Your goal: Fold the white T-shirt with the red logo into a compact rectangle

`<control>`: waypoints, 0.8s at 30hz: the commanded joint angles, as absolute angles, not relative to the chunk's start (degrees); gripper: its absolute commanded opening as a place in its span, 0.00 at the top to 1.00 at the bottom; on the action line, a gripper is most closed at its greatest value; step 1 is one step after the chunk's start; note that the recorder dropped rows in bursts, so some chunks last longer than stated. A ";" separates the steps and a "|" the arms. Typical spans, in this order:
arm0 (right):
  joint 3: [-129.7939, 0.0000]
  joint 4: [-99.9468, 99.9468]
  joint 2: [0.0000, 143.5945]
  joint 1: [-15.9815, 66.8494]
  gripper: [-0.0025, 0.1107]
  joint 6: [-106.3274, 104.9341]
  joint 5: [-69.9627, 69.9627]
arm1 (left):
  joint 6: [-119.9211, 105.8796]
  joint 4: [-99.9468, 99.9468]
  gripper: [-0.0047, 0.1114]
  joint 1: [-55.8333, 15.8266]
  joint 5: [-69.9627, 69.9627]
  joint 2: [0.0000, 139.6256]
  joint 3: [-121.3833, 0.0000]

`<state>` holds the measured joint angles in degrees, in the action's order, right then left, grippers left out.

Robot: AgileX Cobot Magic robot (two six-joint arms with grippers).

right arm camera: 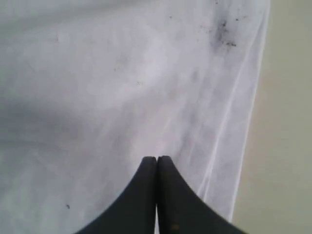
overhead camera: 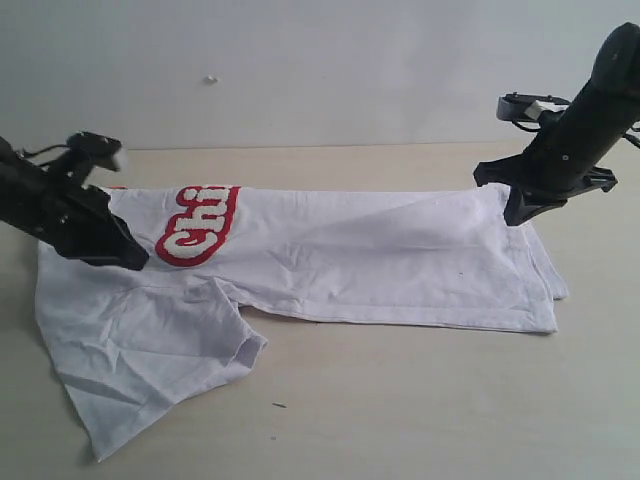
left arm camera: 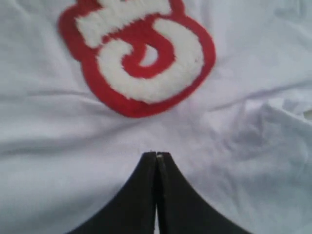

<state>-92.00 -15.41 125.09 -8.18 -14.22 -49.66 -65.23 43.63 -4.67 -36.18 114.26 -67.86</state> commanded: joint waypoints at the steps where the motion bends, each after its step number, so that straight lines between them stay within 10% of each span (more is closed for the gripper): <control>1: -87.48 -13.30 124.87 -8.06 0.98 -15.42 -46.08 | -52.00 27.47 0.96 -8.10 -38.48 118.62 -67.97; 13: -71.48 -15.61 116.02 -8.02 0.98 -16.59 -40.59 | -38.97 11.20 0.96 -14.30 -52.12 114.23 -59.14; 24: -65.64 -19.29 106.77 -4.33 0.98 -19.73 -33.71 | -27.87 16.55 0.96 -10.67 -25.71 96.20 -54.64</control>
<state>-65.84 -18.96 108.08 -5.38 -18.71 -37.60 -32.27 15.87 -12.10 -32.81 97.36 -56.17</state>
